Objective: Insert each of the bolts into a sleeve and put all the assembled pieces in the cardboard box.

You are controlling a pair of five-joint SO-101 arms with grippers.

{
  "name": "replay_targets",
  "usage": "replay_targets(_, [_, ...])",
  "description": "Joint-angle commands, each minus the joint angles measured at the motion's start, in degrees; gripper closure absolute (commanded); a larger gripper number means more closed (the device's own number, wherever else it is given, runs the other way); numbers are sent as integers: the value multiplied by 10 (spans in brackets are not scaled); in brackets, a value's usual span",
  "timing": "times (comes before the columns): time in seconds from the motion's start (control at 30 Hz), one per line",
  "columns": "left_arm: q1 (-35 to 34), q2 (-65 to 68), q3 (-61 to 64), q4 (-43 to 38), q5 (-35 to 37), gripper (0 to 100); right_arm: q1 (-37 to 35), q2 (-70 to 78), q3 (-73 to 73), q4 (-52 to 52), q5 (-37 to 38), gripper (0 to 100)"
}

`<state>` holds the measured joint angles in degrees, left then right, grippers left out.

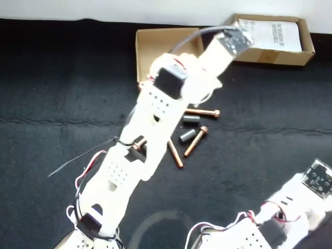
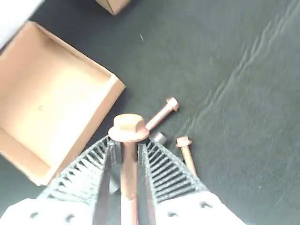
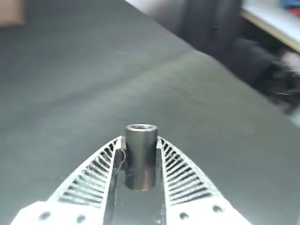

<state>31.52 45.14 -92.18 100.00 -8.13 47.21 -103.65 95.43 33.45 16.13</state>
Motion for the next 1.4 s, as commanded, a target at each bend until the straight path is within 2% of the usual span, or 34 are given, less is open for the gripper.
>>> replay_targets(0.0, [-15, -77, -29, 2, 98, 991, -90, -4, 69, 3, -86, 991])
replay_targets(0.17, [-42, -113, -29, 4, 242, 991, -217, -4, 48, 3, -161, 991])
replay_targets(0.37, [-123, -132, -29, 5, 370, 991, -397, -4, 39, 3, -212, 990])
replay_targets(0.47, [-159, -146, -29, 5, 390, 991, -482, -3, 38, 3, -212, 990])
replay_targets(0.87, [-283, -254, -24, 11, 387, 991, -757, -3, 40, -6, -209, 991])
replay_targets(0.97, [-286, -263, -23, 13, 387, 991, -788, -3, 44, -38, -209, 991])
replay_targets(1.13, [-277, -264, -23, 13, 387, 991, -794, -3, 56, -129, -206, 991])
replay_targets(1.23, [-261, -263, -23, 13, 386, 991, -794, 2, 80, -183, -163, 991])
replay_targets(1.37, [-209, -262, -23, 12, 329, 991, -794, -3, 81, -193, -154, 991])
